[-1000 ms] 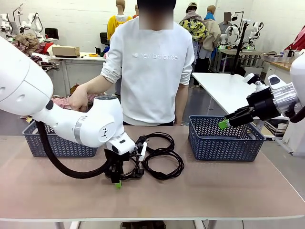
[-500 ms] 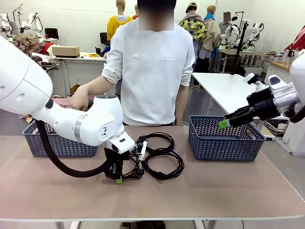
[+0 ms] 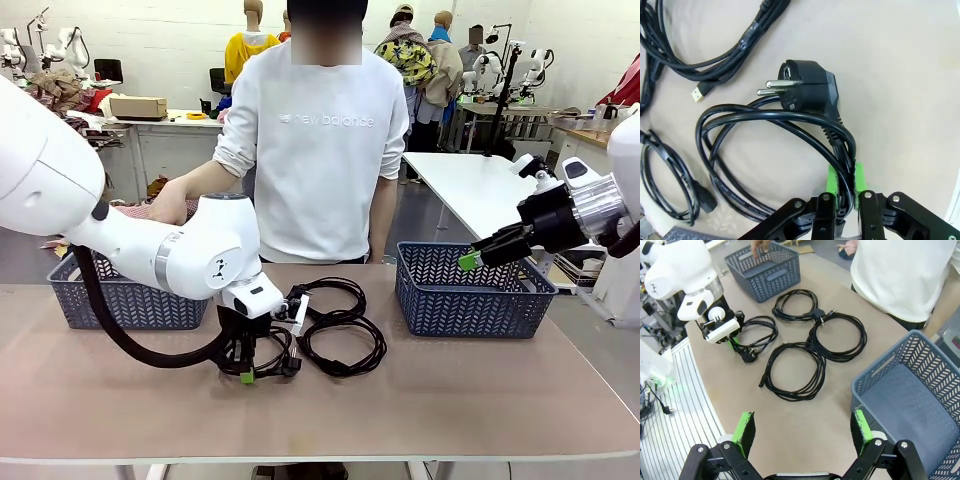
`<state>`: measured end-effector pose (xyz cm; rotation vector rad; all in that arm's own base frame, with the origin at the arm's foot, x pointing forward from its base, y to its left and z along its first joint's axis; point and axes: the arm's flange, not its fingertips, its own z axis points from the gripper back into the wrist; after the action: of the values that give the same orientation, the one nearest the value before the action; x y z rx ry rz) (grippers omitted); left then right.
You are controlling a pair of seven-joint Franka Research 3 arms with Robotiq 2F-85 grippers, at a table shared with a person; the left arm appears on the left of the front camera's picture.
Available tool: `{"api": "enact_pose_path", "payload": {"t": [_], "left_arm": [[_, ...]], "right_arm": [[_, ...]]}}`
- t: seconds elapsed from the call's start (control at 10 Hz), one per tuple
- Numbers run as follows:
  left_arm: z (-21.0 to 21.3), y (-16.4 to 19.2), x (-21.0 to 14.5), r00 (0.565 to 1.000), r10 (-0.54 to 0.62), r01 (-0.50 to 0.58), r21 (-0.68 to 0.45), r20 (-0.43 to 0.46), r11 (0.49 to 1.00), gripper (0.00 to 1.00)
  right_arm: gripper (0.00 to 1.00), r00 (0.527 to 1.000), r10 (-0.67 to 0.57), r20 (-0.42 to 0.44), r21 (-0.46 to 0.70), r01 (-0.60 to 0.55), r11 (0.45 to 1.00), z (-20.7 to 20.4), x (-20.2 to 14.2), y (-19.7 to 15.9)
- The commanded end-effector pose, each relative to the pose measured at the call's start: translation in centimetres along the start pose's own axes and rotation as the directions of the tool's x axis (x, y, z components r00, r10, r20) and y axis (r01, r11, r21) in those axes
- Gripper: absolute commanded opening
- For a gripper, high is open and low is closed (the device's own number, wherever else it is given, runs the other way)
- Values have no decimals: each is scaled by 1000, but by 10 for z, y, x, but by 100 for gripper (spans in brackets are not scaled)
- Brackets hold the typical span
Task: Organize the cables according to human instructions.
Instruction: Pick up a bundle of cables and place it in the basket indicated by the human.
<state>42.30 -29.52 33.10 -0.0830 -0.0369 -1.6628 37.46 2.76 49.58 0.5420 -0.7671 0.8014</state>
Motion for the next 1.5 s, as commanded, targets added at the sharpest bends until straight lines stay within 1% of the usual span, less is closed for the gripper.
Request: {"api": "enact_pose_path", "payload": {"t": [0.0,0.2,0.4,0.5,0.6,0.7,0.9,1.0,1.4], "left_arm": [[27,-7,2,999,-8,10,76,-31,997,0],[69,-7,7,1000,12,-7,160,-26,987,0],[110,5,-1,1000,5,1,223,-26,975,0],[128,16,-12,1000,6,-2,226,-16,974,0],[145,28,-30,1000,3,-4,223,5,975,0],[157,40,-48,1000,15,-16,231,6,973,0],[174,58,-82,997,73,-74,262,13,962,0],[178,69,-102,992,118,-123,270,36,955,0],[183,86,-150,973,225,-230,271,51,935,0]], "right_arm": [[100,999,22,27,8,-22,1000,-2,2,-3],[100,999,22,27,8,-22,1000,-2,2,-3],[100,999,22,27,8,-22,1000,-2,2,-3],[100,999,22,27,8,-22,1000,-2,2,-3],[100,999,22,27,8,-22,1000,-2,2,-3],[100,999,22,27,8,-22,1000,-2,2,-3],[100,999,22,27,8,-22,1000,-2,2,-3],[100,999,22,27,8,-22,1000,-2,2,-3],[100,999,22,27,8,-22,1000,-2,2,-3]]}}
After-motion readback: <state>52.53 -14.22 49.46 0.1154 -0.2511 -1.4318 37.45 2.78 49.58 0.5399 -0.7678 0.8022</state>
